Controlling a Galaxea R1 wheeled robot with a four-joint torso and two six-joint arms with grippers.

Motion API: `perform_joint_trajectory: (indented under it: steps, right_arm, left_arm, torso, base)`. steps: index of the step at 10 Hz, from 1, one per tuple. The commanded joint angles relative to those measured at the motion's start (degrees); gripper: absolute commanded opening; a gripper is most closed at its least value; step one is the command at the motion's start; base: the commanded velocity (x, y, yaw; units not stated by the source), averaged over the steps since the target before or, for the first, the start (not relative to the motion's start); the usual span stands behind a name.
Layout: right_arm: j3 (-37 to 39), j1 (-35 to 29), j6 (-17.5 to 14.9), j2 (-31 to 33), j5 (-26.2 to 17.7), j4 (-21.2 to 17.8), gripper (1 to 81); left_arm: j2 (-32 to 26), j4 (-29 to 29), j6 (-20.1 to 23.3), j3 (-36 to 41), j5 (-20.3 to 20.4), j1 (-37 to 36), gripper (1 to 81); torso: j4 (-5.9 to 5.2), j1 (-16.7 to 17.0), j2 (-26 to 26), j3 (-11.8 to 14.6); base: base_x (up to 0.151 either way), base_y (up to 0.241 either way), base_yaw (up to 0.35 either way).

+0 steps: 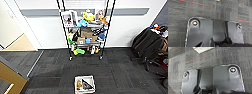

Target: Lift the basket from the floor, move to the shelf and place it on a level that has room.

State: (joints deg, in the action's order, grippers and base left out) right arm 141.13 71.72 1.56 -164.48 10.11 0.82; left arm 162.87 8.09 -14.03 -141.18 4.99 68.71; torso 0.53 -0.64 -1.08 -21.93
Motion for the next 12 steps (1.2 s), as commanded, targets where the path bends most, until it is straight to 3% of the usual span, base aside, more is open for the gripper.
perform_joint_trajectory:
  steps: [1, 12]
  right_arm:
    - [-0.08, -1.53, 0.11, 0.35, -2.99, 0.33, 81.1]
    - [0.45, -0.38, 0.11, 0.17, -2.9, 0.41, 81.1]
  left_arm:
    - [-0.7, -0.18, -0.21, 0.2, -2.88, -1.69, 81.1]
    - [-0.17, -0.01, -0.12, 0.2, -2.96, -0.81, 81.1]
  torso:
    - [0.0, 0.0, 0.02, 0.0]
    - [0.0, 0.02, 0.0, 0.0]
  base:
    - [0.101, 0.0, 0.0]
    - [0.101, 0.0, 0.0]
